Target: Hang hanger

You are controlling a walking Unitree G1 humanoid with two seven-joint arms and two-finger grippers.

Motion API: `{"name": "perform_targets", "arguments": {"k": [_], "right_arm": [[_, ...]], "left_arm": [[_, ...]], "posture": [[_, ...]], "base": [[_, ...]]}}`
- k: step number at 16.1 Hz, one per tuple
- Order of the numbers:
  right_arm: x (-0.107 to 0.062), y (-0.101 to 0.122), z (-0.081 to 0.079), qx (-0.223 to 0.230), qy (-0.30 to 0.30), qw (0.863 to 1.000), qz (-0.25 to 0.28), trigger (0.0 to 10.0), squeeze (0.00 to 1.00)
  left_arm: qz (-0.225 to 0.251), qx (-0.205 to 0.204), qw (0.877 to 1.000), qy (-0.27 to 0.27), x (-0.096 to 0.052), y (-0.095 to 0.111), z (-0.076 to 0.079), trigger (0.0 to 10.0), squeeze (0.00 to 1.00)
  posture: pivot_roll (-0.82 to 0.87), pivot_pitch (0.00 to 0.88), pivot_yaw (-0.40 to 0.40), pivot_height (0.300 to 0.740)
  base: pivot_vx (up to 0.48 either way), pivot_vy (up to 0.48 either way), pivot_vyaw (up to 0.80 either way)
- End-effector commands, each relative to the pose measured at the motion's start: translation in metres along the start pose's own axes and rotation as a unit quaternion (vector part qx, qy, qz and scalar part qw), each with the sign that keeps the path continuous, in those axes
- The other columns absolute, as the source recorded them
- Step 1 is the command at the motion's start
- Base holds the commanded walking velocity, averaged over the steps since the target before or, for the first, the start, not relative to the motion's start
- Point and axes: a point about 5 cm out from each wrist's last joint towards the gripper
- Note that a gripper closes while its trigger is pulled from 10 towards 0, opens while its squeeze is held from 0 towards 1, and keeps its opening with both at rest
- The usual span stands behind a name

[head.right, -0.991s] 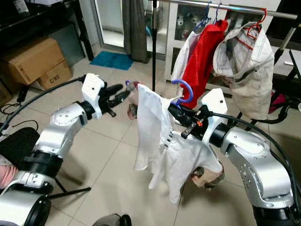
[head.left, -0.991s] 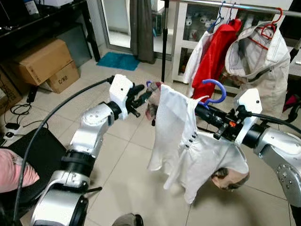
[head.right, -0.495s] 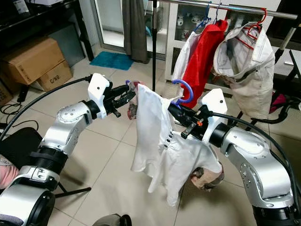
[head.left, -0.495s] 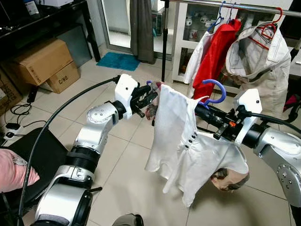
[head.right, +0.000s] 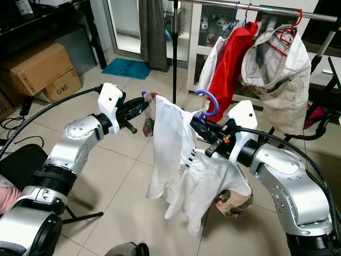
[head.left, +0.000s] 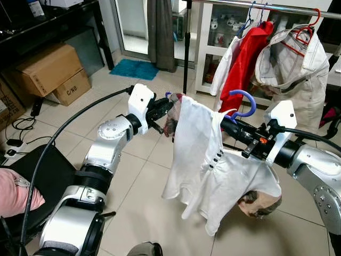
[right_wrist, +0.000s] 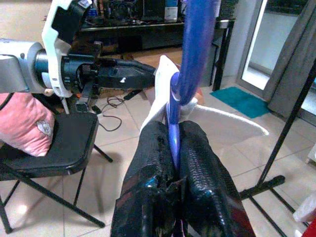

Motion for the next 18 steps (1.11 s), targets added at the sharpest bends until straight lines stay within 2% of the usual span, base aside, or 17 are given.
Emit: {"name": "perform_targets", "arguments": {"k": [1,3,10,12,14,18], "right_arm": [[-0.001,0.011,0.002,-0.013,0.003,1.000,0.021,10.0,0.00],[-0.001,0.011,0.002,-0.013,0.002,1.000,0.021,10.0,0.00],[-0.003,0.011,0.003,-0.014,0.001,1.000,0.019,10.0,0.00],[-0.003,0.010,0.002,-0.013,0.004,1.000,0.015,10.0,0.00],[-0.002,0.009,0.002,-0.012,0.005,1.000,0.014,10.0,0.00],[-0.002,0.008,0.001,-0.012,0.007,1.000,0.011,10.0,0.00]], "left_arm": [[0.007,0.004,1.000,0.008,0.001,0.006,-0.004,0.6,0.00],[0.006,0.002,1.000,0.012,0.002,0.006,-0.005,0.0,0.00],[0.019,-0.001,1.000,0.011,0.005,0.009,-0.005,0.0,0.00],[0.045,0.014,0.999,-0.003,0.009,0.020,0.001,0.0,0.00],[0.051,0.023,0.998,-0.011,0.012,0.025,0.006,0.0,0.00],[0.055,0.060,0.996,-0.044,0.019,0.030,0.024,0.0,0.00]], "posture": [[-0.09,0.000,0.079,0.740],[-0.09,0.000,0.079,0.740],[-0.09,0.000,0.077,0.740],[-0.09,0.000,0.076,0.740],[-0.09,0.000,0.076,0.740],[-0.09,0.000,0.080,0.740]], "base": [[0.000,0.000,0.00],[0.000,0.000,0.00],[0.000,0.000,0.00],[0.000,0.000,0.00],[0.000,0.000,0.00],[0.000,0.000,0.00]]}}
Point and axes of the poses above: a point about 5 cm out from each wrist's last joint towards the gripper, its own x axis pointing out of the wrist towards the gripper, its own y axis along the axis of the wrist's last joint, z = x × y, and after that the axes turned 13 degrees about -x, right-handed
